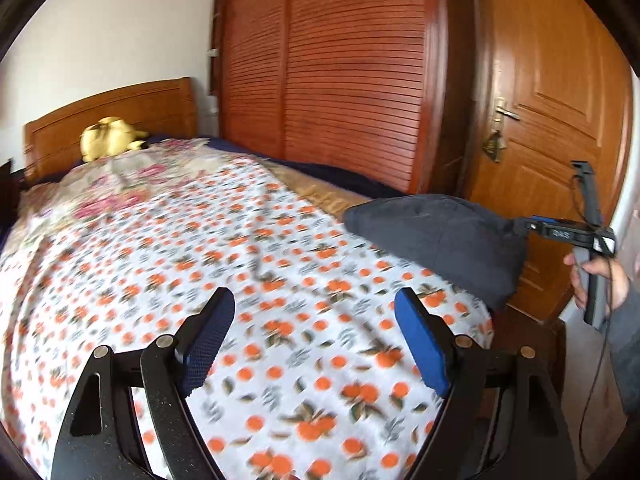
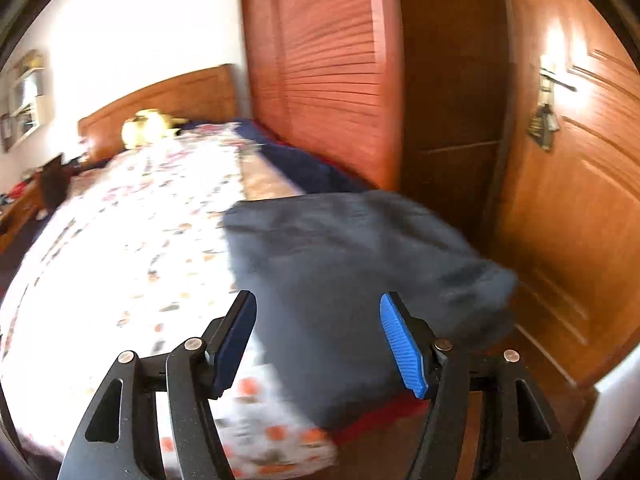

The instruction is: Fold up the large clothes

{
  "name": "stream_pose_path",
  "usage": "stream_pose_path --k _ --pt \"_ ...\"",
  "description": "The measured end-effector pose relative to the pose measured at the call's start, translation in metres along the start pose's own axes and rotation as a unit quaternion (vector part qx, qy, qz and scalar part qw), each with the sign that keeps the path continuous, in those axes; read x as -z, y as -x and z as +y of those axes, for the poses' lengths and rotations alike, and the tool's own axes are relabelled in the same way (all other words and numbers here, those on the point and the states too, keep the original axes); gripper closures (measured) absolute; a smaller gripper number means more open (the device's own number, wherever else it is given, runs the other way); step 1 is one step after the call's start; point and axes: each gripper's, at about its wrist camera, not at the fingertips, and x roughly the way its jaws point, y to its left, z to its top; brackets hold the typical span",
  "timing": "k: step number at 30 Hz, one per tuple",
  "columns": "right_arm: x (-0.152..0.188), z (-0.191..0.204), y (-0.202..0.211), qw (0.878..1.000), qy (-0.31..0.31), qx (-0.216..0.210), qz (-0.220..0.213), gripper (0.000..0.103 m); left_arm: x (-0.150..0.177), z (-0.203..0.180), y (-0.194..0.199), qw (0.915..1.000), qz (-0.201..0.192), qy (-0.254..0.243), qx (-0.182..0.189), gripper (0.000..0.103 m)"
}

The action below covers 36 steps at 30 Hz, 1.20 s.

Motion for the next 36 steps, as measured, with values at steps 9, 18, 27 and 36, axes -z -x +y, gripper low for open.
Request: stream_pose_path --k 9,18,27,36 --pt "0.04 0.088 0.041 0.993 0.046 -0.107 -0.009 0.036 0.04 0.02 0.058 0.9971 0.007 0.027 -0.071 0.02" --pt "0.065 0.144 0.054 0.978 0.094 -0.186 -0.005 0.03 0.079 0.035 0.114 0.9903 -0.003 0.061 -0.125 0.02" --pt "0.07 0.171 0.061 0.967 0.124 -0.221 -0.005 0.026 0.112 0.051 0.147 0.9826 0.0 0.086 -0.164 0.02" --pt "0.081 0.2 0.049 0.959 0.143 -0.244 -0.008 0.026 0.13 0.065 0.176 0.9756 -0.003 0.109 -0.191 0.02"
